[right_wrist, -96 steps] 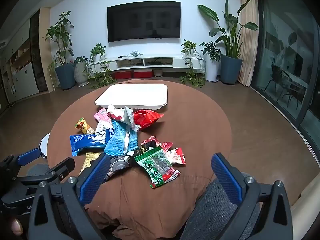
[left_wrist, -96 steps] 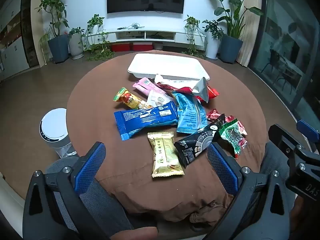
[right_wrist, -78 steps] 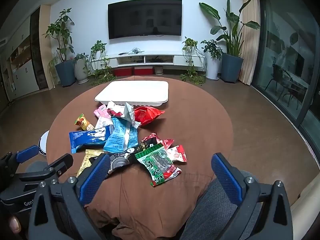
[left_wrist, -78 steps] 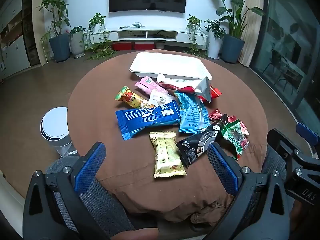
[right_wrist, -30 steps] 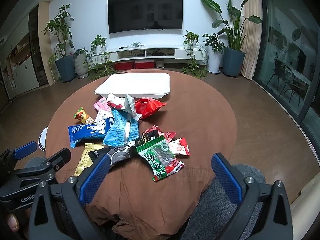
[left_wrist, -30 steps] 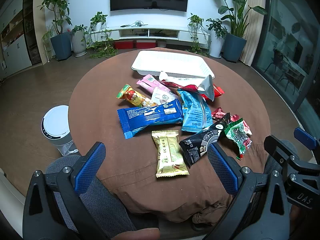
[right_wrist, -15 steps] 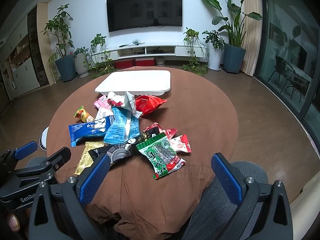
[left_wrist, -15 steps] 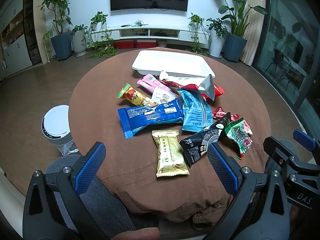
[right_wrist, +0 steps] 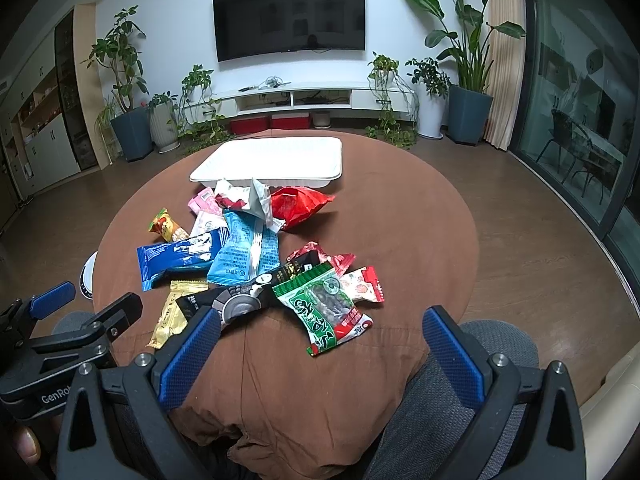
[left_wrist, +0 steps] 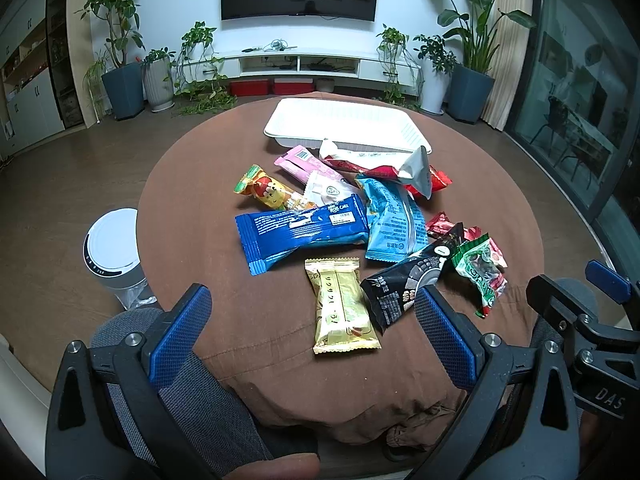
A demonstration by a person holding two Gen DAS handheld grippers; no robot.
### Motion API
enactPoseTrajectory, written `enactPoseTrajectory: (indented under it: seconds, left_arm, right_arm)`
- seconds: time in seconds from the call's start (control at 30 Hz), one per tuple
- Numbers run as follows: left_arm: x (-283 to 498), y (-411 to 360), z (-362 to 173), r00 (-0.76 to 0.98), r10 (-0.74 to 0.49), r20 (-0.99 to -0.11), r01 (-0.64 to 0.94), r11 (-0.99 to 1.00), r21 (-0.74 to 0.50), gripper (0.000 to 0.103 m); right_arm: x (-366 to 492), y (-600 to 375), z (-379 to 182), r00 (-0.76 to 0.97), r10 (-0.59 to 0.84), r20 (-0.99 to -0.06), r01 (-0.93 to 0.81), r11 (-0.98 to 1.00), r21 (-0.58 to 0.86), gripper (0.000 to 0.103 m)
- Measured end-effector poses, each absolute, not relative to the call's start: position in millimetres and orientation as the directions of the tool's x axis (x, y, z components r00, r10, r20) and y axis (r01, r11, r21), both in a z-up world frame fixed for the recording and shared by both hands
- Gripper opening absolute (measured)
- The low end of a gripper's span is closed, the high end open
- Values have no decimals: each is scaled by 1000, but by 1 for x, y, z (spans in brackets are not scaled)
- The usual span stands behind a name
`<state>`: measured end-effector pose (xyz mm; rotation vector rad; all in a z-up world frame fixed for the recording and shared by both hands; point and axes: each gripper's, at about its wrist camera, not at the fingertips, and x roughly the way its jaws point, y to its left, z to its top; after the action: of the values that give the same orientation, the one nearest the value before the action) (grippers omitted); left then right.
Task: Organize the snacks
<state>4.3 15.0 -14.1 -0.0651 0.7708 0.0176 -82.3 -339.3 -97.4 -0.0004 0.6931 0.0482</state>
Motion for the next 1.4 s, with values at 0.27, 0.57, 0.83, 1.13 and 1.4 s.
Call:
enactPoseTrajectory:
  seconds: [0.27,0.57,0.83,1.13,1.4]
  left_arm:
    - [4,35,-17,762,-106,-639,49,993,-106,103]
    - [15,64,-50,557,-114,-823,-33,987,-159,103]
    - [44,35,-46,537,-129,-833,74,992,-106,103]
    - [74,13,-68,444,-101,-890,121,991,-52,72]
    - [93,9,-76,417,-79,-905,113,993,-35,71]
  right_arm:
    - [-71,-342,-107,715,109,-690,-83,994,71,103]
    - [-45,-373,-121,613,282,-738,-89,953,290,101]
    - [-29,-396,-137,539,382,-751,-66,908,414,80]
    - [-19,-409,-140,548,414,-727,-60,886,459,75]
    - [-13,-407,-150,523,413,-745,-70,892,446,75]
